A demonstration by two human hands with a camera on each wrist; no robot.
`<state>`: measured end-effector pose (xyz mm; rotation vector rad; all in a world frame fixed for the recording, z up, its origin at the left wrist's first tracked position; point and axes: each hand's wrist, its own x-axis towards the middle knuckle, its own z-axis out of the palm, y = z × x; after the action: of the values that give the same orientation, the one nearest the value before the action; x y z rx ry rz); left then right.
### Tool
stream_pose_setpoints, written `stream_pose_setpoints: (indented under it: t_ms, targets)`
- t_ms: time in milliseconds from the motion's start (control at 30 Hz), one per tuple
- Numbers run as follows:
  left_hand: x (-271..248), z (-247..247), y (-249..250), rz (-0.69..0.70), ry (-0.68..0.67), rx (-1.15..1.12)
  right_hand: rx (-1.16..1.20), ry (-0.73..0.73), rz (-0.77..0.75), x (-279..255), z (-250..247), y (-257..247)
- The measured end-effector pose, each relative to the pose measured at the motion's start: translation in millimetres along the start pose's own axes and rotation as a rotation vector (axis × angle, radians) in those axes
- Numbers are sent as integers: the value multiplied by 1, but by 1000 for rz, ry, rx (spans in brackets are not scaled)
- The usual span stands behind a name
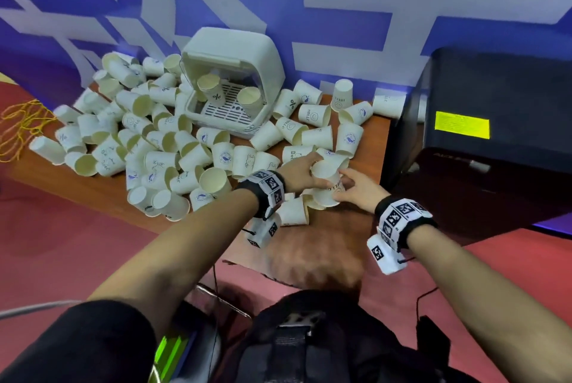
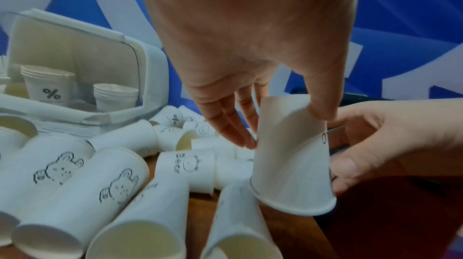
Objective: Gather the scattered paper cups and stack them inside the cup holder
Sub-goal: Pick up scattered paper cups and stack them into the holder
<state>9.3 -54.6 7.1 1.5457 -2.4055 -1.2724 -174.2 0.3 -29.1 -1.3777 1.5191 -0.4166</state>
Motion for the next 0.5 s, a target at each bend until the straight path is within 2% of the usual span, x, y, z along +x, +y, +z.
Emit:
stream_pose_setpoints:
  t_ms: [133,300,500]
  targets:
    - [11,-28,2,-30,85,-69,-93,30,-38,27,-17,-28]
    - [18,-57,-16,-94,186,-212,-102,43,-76,54,-24,-59]
    - [21,-88,-49,-120,239,-357,-7,203,-36,81,-25,-95]
